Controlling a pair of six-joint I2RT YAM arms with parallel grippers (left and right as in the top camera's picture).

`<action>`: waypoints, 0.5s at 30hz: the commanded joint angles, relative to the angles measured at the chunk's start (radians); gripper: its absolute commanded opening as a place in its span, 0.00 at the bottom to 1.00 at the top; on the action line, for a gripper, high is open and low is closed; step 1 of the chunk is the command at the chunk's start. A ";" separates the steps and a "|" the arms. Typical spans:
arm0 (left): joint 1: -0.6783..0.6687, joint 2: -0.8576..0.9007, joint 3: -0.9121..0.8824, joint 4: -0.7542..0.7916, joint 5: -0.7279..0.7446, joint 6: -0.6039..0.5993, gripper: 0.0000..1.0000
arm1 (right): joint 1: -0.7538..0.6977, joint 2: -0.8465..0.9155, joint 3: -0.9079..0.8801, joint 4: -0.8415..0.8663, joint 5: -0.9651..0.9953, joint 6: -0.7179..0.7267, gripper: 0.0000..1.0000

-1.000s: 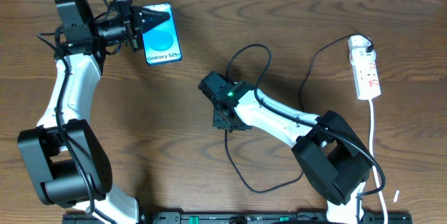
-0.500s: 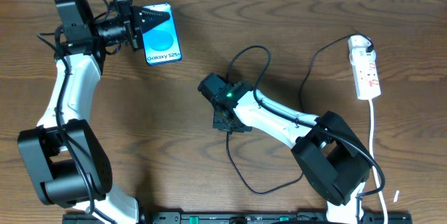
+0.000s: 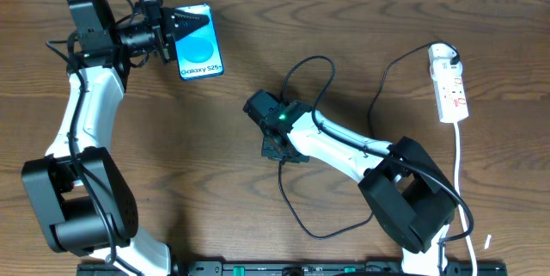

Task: Plug charger to phone and switch on socket
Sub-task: 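Lower the right gripper and grasp the black cable's USB-C plug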

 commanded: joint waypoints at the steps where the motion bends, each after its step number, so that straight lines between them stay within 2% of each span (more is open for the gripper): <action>1: 0.002 -0.022 0.024 0.005 0.039 0.007 0.06 | 0.006 0.009 0.013 0.007 0.029 0.033 0.25; 7: 0.002 -0.022 0.024 0.005 0.039 0.007 0.07 | 0.006 0.009 0.013 0.017 0.055 0.048 0.32; 15: 0.002 -0.022 0.024 0.005 0.039 0.006 0.07 | 0.006 0.009 0.013 0.021 0.063 0.047 0.33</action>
